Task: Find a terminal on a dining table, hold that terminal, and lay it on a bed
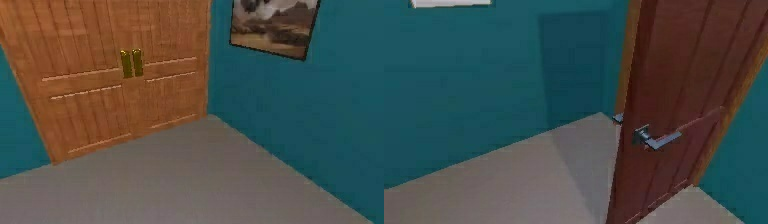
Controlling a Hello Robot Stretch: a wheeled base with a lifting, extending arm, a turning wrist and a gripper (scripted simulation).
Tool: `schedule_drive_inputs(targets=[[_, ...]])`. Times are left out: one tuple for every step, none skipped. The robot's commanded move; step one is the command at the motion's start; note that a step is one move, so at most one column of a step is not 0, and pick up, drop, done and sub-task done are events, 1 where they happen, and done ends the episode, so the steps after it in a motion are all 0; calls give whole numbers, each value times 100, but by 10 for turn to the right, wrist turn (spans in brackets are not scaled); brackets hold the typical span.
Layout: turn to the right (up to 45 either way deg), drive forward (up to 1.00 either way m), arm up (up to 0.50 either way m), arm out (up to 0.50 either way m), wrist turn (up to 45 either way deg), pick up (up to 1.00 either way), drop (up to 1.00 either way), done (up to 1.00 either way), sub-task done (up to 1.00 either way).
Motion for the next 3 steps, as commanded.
schedule_drive_inputs(targets=[[450, 0, 0, 0, 0, 0, 0, 0, 0], [450, 0, 0, 0, 0, 0, 0, 0, 0], [300, 0, 0, 0, 0, 0, 0, 0, 0]])
